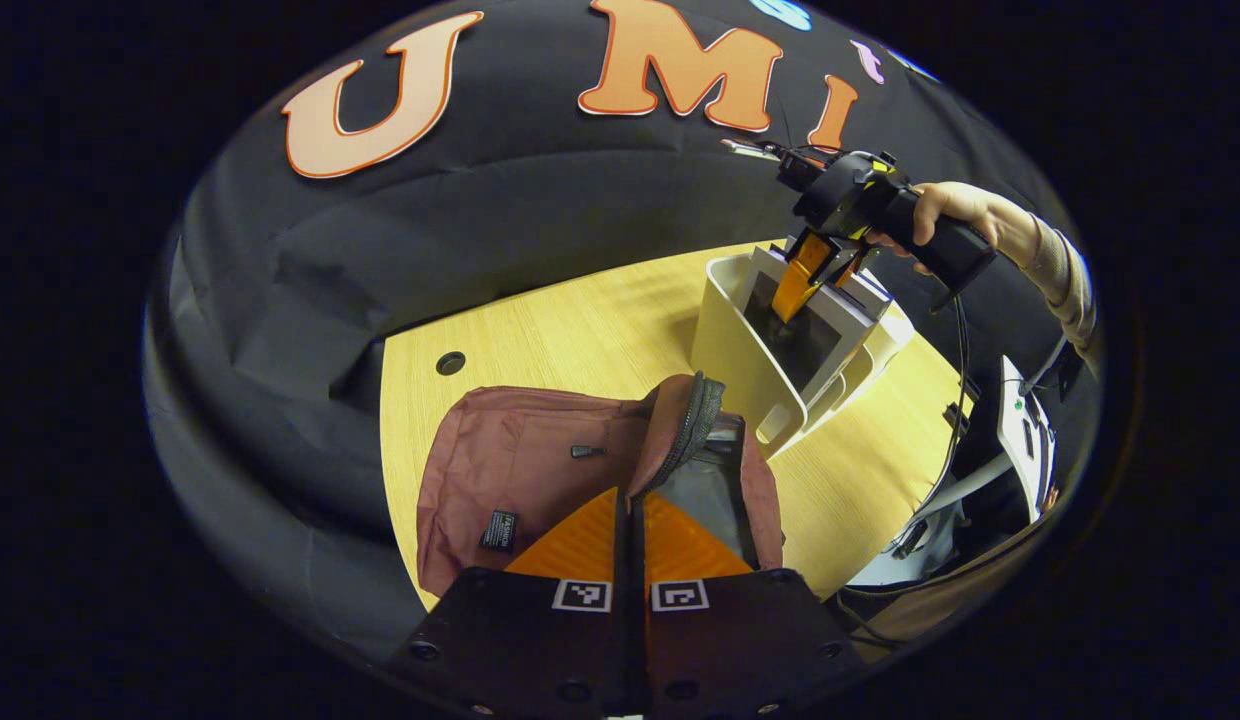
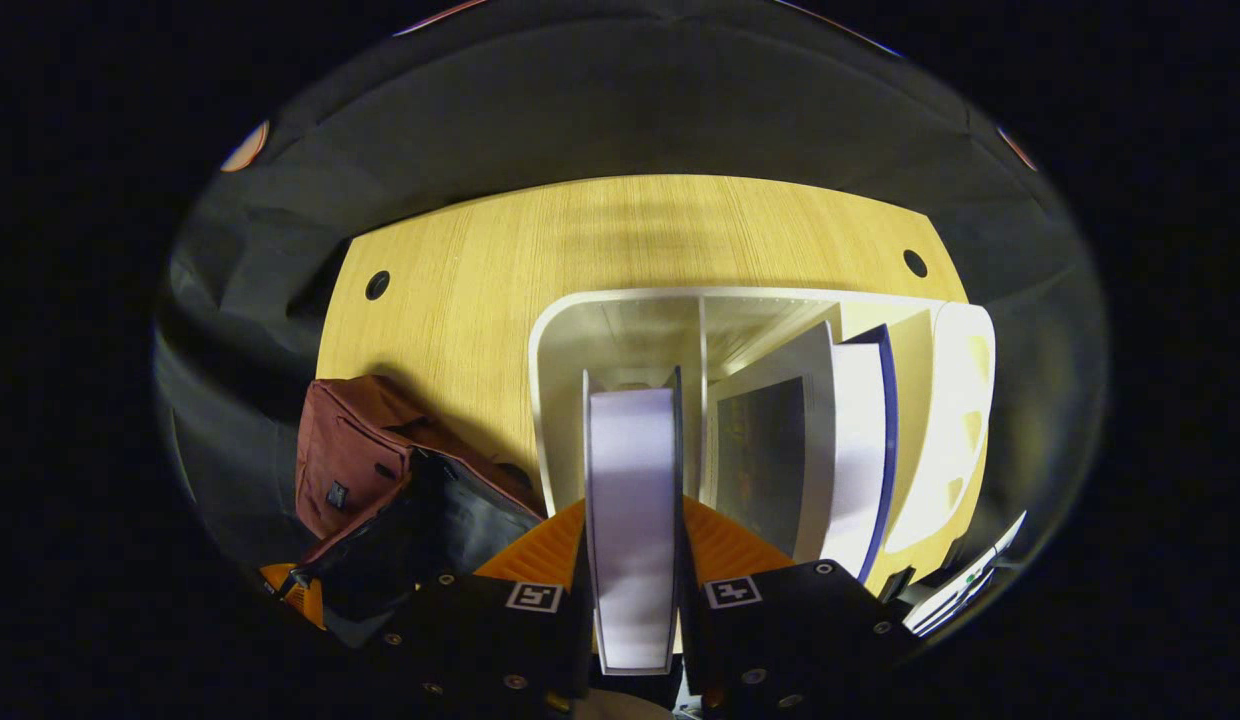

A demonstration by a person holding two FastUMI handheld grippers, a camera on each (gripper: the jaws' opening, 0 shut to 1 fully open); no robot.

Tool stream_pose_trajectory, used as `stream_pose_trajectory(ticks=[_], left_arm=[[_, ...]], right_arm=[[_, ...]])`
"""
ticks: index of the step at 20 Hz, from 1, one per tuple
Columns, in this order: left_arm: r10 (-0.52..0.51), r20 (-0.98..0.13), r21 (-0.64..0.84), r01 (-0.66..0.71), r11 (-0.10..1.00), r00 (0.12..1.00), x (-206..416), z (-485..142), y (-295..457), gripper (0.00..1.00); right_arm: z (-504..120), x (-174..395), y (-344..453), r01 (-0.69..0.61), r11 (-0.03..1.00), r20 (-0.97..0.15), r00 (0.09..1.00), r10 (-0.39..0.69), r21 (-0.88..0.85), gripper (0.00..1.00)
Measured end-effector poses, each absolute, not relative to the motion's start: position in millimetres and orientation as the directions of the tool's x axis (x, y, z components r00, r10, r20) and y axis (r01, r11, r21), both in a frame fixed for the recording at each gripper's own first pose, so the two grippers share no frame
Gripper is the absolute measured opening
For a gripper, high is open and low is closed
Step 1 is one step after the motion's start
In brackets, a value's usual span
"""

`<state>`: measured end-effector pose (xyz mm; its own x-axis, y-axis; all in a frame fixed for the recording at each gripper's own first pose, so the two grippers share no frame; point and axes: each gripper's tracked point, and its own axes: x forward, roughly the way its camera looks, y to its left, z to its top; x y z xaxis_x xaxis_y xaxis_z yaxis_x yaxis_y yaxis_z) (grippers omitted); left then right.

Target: Open the schoolbag, grab two books from the bookshelf and put them into the schoolbag.

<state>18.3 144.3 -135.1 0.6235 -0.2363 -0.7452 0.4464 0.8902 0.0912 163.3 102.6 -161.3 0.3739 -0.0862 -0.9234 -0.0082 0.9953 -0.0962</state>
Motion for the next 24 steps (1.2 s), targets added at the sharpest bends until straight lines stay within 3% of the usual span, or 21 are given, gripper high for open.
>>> stream_pose_trajectory(ticks=[8,16,20,24], left_arm=[[-0.239,-0.745,0.086,0.444,0.892,0.623,18,-138,141,0.01],[-0.246,-0.736,0.078,0.441,0.894,0.631,17,-137,144,0.00],[-0.238,-0.736,0.087,0.437,0.895,0.634,17,-135,144,0.01],[-0.229,-0.722,0.105,0.431,0.896,0.653,15,-125,143,0.01]], right_arm=[[-117,148,112,-0.024,0.998,-0.894,0.447,-0.045,-0.062,0.36],[4,99,128,-0.113,0.991,-0.782,0.623,0.017,-0.068,0.36],[40,47,144,-0.185,0.983,-0.735,0.666,0.131,0.008,0.36],[17,7,146,-0.186,0.974,-0.707,0.671,0.221,0.128,0.35]])
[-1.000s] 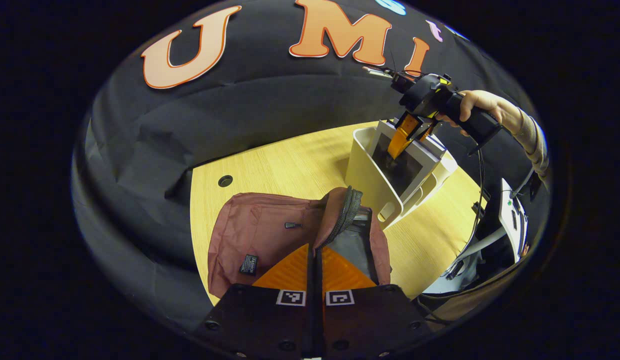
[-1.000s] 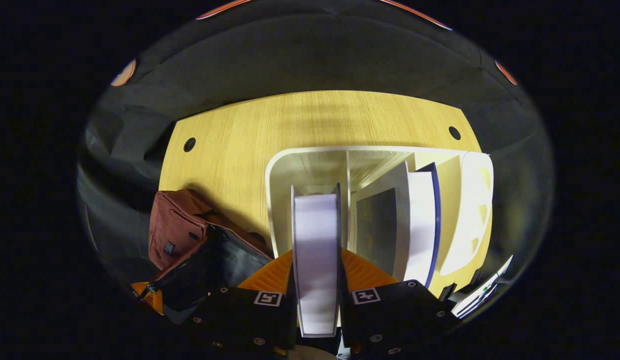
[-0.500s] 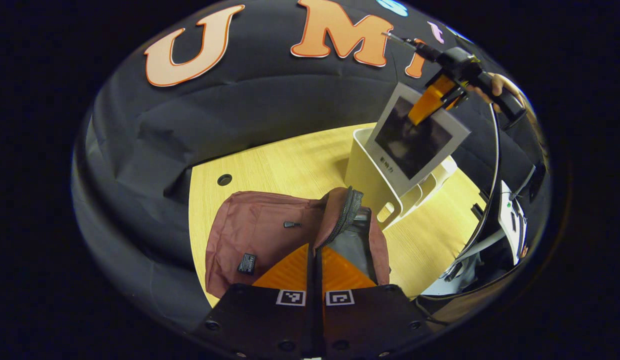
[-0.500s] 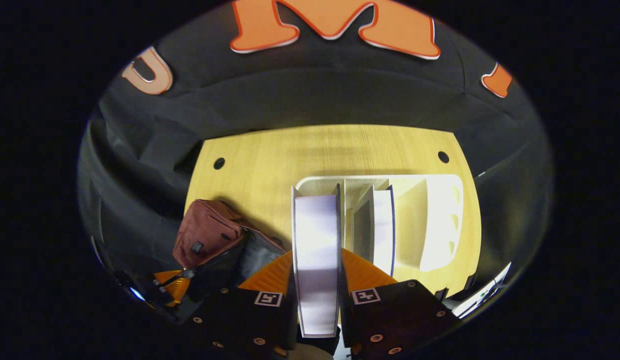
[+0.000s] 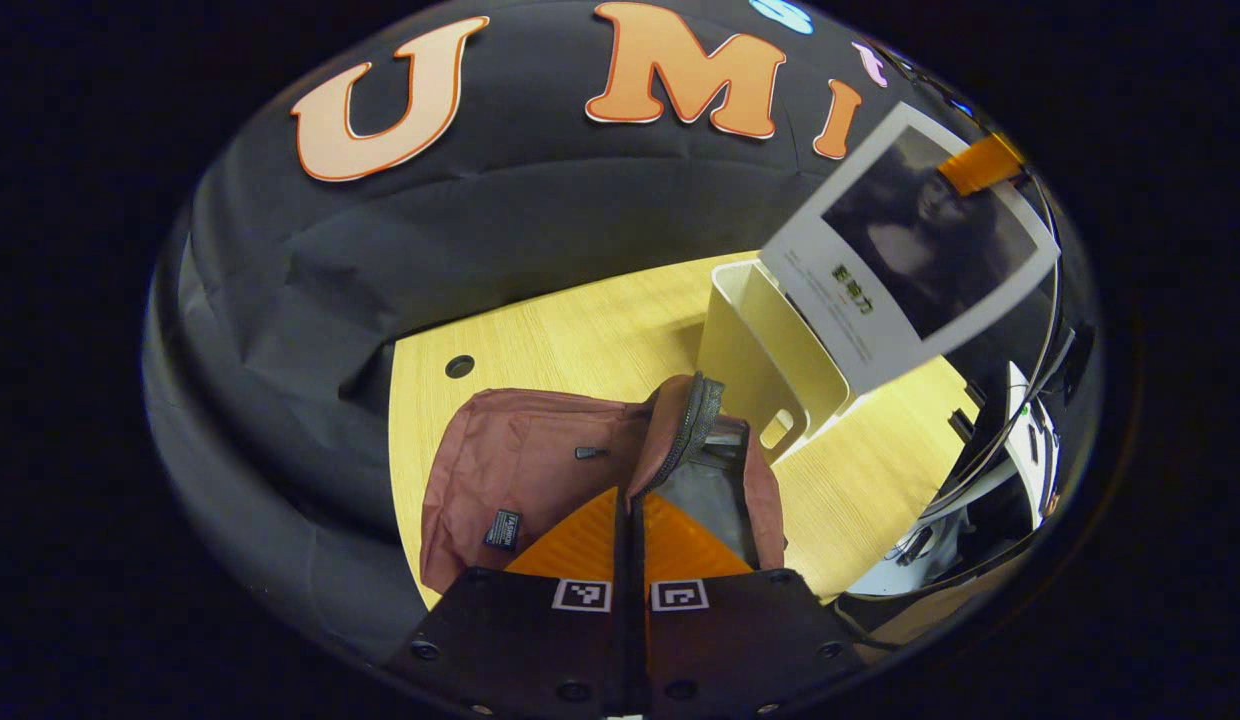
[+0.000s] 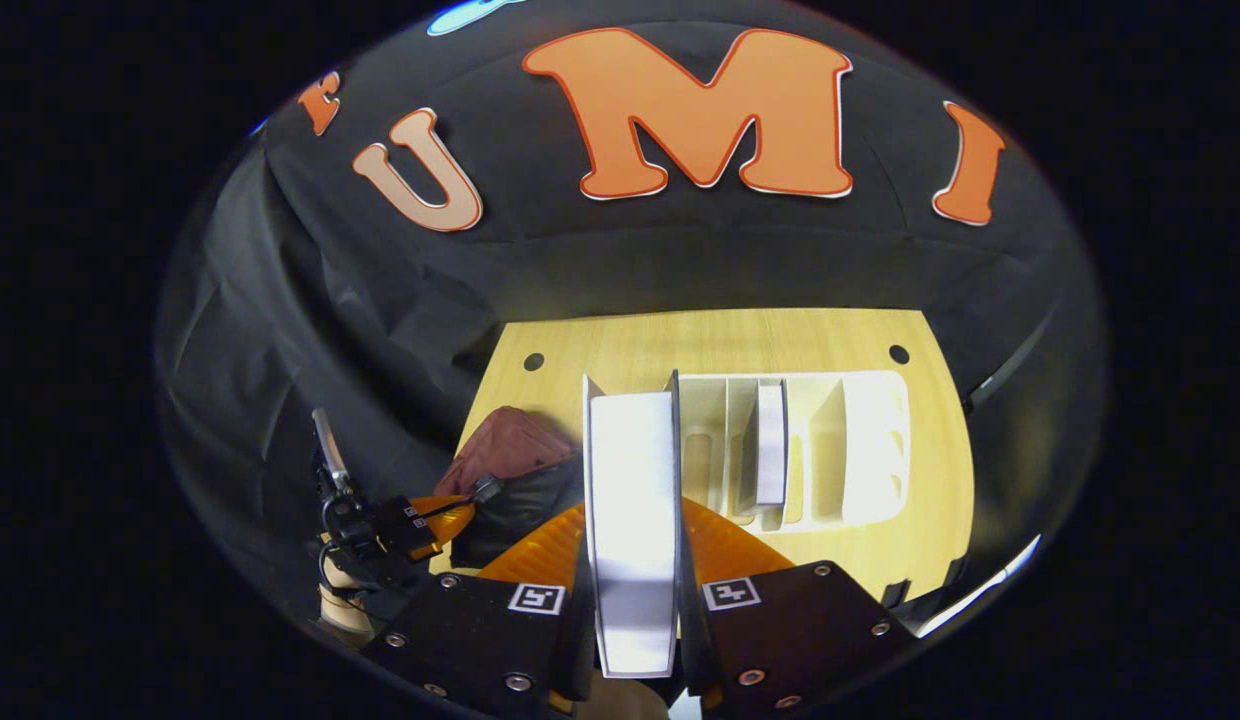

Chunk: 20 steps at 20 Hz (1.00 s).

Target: Open the schoolbag, grab two books from the bookshelf and put them into the schoolbag.

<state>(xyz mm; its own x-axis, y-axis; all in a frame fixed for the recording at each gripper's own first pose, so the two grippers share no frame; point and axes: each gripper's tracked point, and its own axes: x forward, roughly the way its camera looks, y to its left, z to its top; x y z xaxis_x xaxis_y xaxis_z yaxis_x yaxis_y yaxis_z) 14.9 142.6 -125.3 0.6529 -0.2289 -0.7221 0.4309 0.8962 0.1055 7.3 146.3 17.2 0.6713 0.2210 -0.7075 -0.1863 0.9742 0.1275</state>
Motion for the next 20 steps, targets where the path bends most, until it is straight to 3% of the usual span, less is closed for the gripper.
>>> stream_pose_trajectory(ticks=[5,11,15,20], left_arm=[[-0.219,-0.714,0.132,0.435,0.891,0.665,12,-109,142,0.01],[-0.187,-0.723,0.188,0.451,0.873,0.664,9,-101,132,0.01],[-0.166,-0.734,0.238,0.479,0.845,0.658,10,-98,120,0.01],[-0.176,-0.740,0.282,0.537,0.795,0.649,4,-93,97,0.00]], right_arm=[[-70,-19,164,-0.142,0.903,-0.660,0.637,0.397,0.406,0.35],[-166,-4,196,-0.009,0.791,-0.594,0.655,0.467,0.612,0.35],[-212,12,221,-0.016,0.773,-0.570,0.666,0.481,0.634,0.35],[-226,37,243,-0.048,0.785,-0.541,0.698,0.469,0.618,0.35]])
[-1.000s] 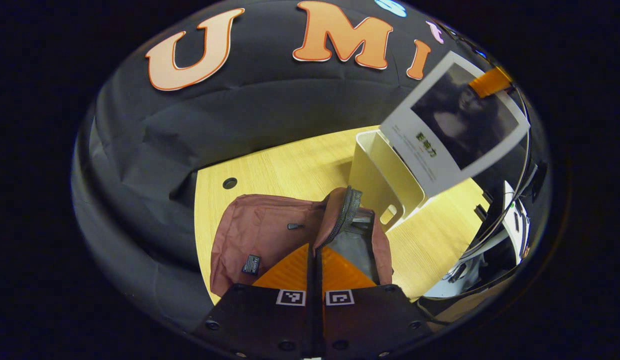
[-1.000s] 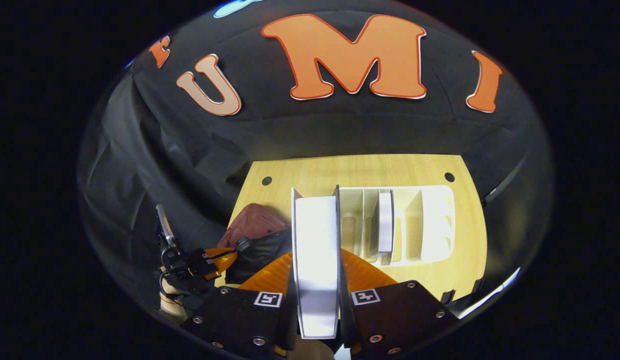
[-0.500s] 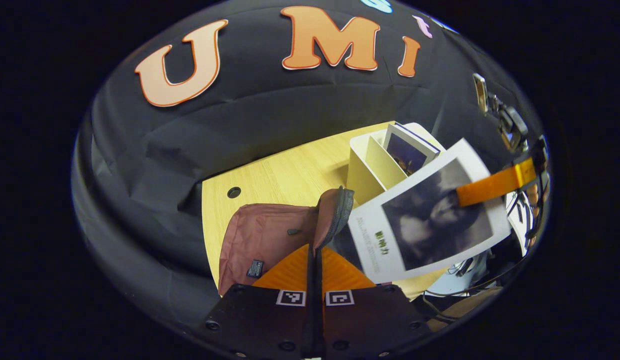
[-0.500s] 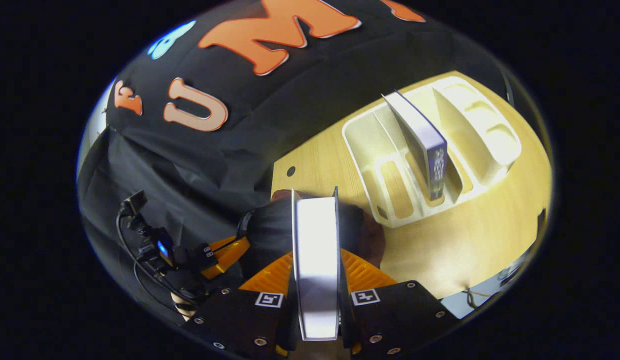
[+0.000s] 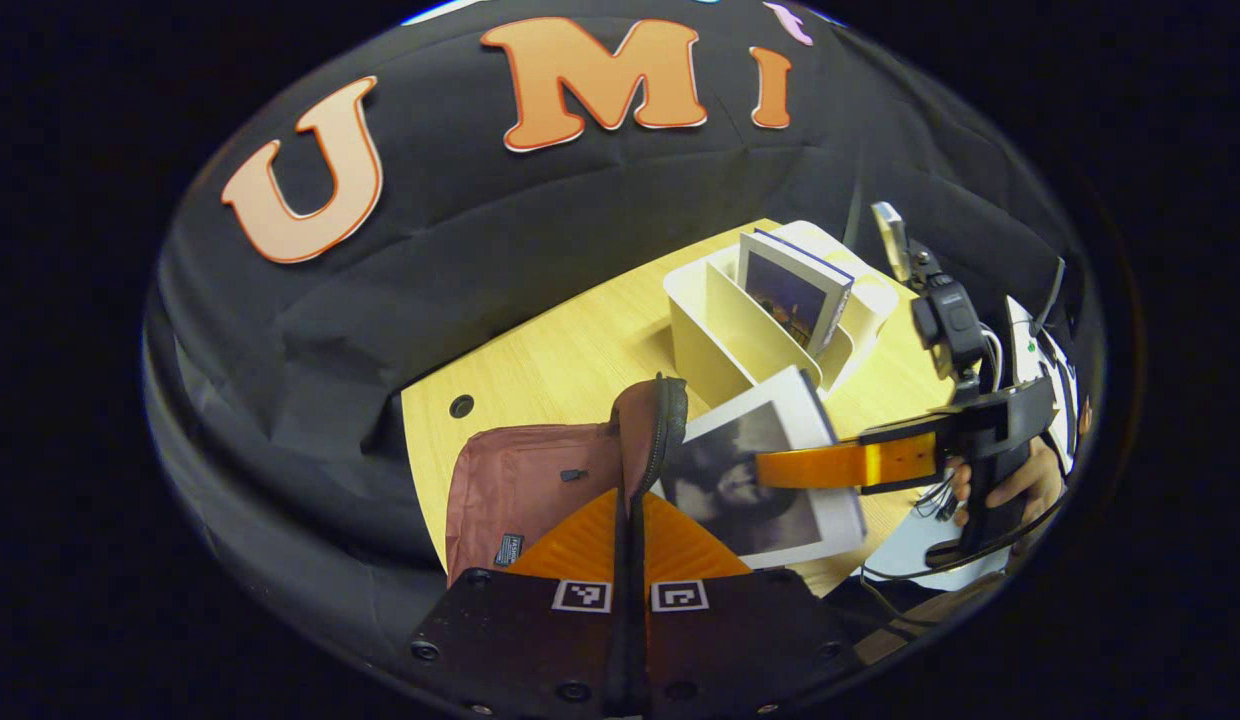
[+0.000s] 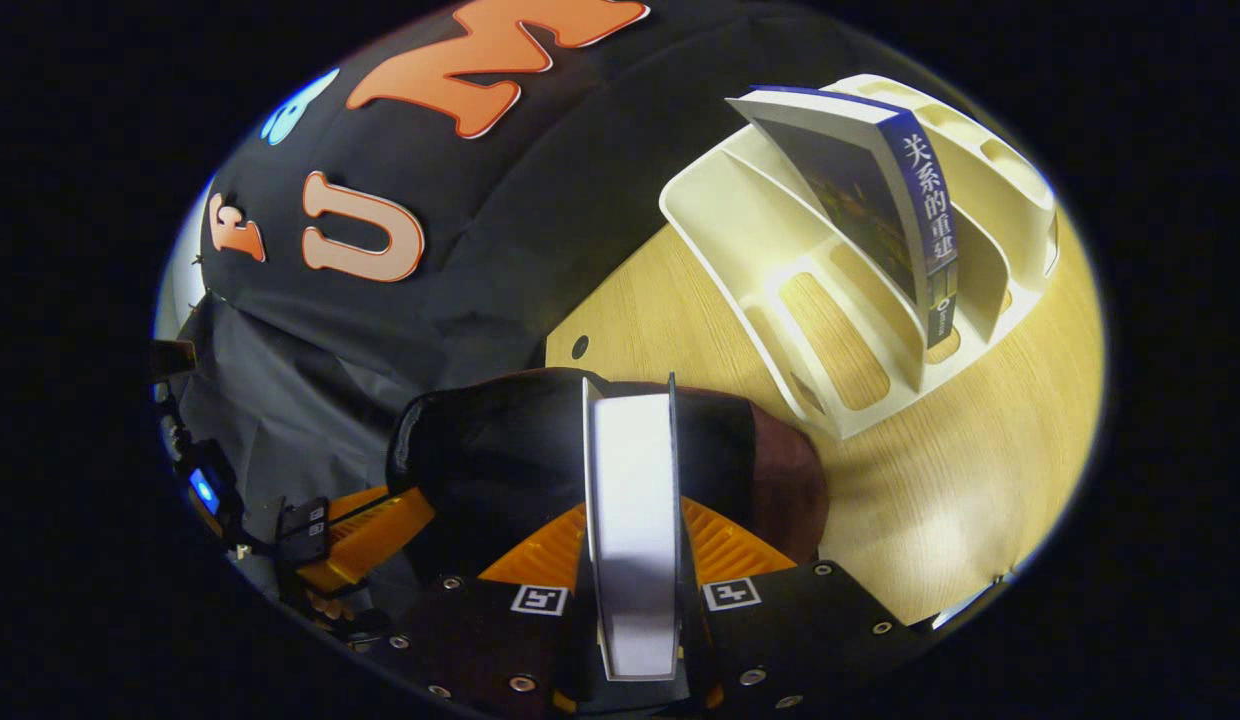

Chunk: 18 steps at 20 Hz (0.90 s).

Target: Open the schoolbag, grab two books from the bookshelf and put them into the schoolbag.

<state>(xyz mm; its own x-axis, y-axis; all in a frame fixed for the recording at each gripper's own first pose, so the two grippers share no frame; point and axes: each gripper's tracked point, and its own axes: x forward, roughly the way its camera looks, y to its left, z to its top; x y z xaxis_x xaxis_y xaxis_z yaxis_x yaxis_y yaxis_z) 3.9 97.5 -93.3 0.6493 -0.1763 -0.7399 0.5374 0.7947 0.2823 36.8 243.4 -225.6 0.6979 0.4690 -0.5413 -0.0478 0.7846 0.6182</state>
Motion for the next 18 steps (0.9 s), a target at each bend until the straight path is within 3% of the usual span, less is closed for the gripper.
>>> stream_pose_trajectory(ticks=[9,12,15,16,18], left_arm=[[-0.190,-0.724,0.312,0.561,0.767,0.664,19,-75,85,0.01],[-0.197,-0.734,0.290,0.561,0.775,0.650,19,-76,86,0.00],[-0.195,-0.739,0.284,0.561,0.777,0.645,20,-79,91,0.01],[-0.199,-0.739,0.280,0.561,0.779,0.644,21,-80,92,0.00],[-0.201,-0.740,0.267,0.555,0.788,0.642,22,-81,94,0.01]], right_arm=[[-241,71,292,-0.081,0.797,-0.521,0.716,0.464,0.598,0.36],[-254,68,297,-0.082,0.817,-0.575,0.670,0.470,0.571,0.39],[-282,55,294,-0.073,0.850,-0.664,0.591,0.459,0.522,0.71],[-287,53,294,-0.069,0.859,-0.682,0.577,0.449,0.507,0.94],[-287,45,282,-0.063,0.866,-0.707,0.549,0.445,0.496,0.98]])
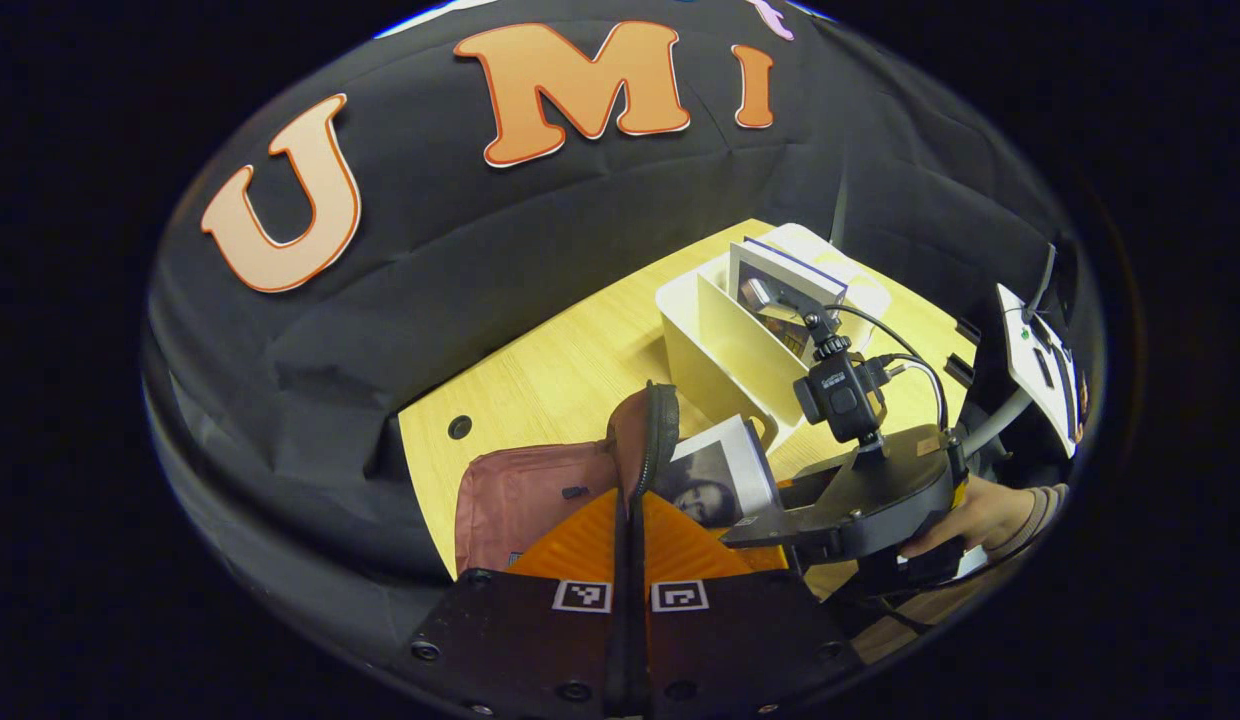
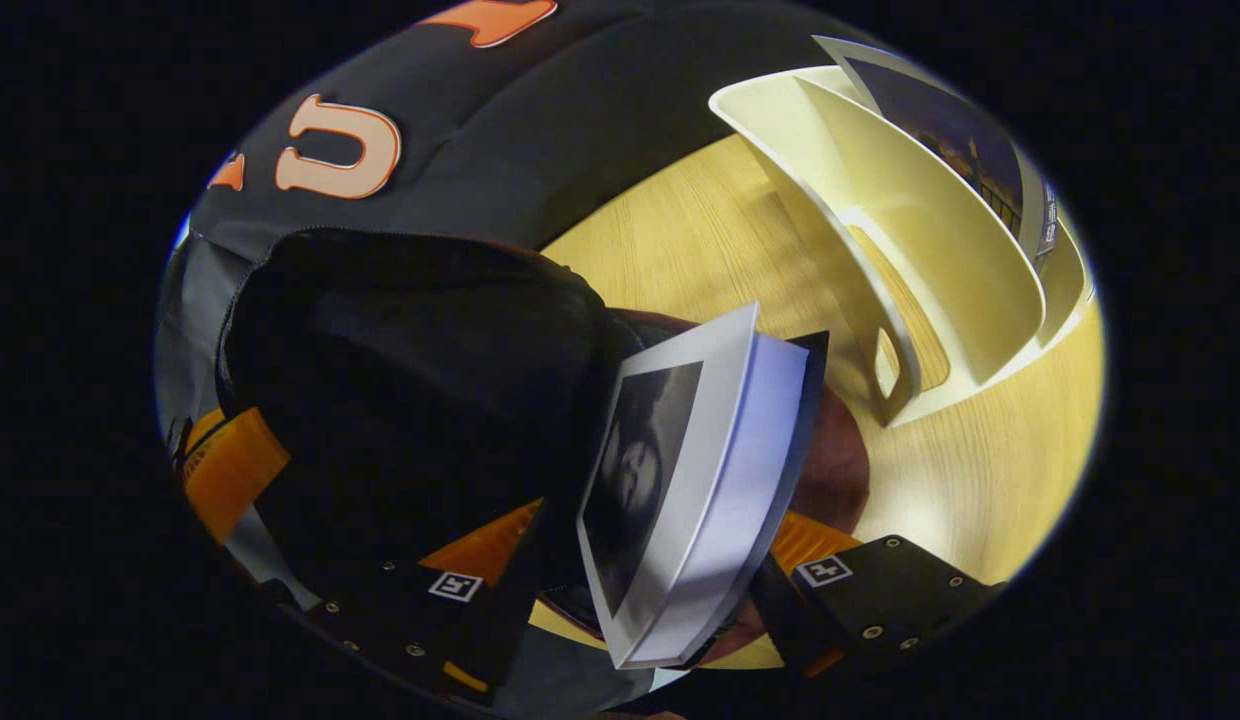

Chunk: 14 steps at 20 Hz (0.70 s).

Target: Open the schoolbag, grab two books from the bookshelf and put them into the schoolbag.

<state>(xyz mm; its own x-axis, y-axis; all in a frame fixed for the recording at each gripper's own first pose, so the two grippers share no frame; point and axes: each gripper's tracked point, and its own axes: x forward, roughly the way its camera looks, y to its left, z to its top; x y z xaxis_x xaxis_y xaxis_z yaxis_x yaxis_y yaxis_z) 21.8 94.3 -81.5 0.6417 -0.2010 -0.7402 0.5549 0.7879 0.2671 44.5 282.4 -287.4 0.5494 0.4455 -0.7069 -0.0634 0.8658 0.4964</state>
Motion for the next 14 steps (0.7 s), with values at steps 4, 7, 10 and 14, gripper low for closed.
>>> stream_pose_trajectory(ticks=[4,7,10,14], left_arm=[[-0.211,-0.739,0.244,0.547,0.801,0.640,21,-85,98,0.01],[-0.216,-0.737,0.239,0.546,0.803,0.641,20,-84,98,0.00],[-0.226,-0.735,0.220,0.540,0.812,0.639,19,-86,98,0.01],[-0.234,-0.733,0.214,0.543,0.812,0.639,17,-88,94,0.01]], right_arm=[[-283,36,261,-0.056,0.881,-0.730,0.536,0.424,0.470,0.97],[-284,27,257,-0.079,0.904,-0.764,0.506,0.400,0.421,0.97],[-282,19,258,-0.121,0.920,-0.785,0.487,0.383,0.374,0.97],[-294,-7,278,-0.205,0.908,-0.808,0.415,0.418,0.365,0.98]])
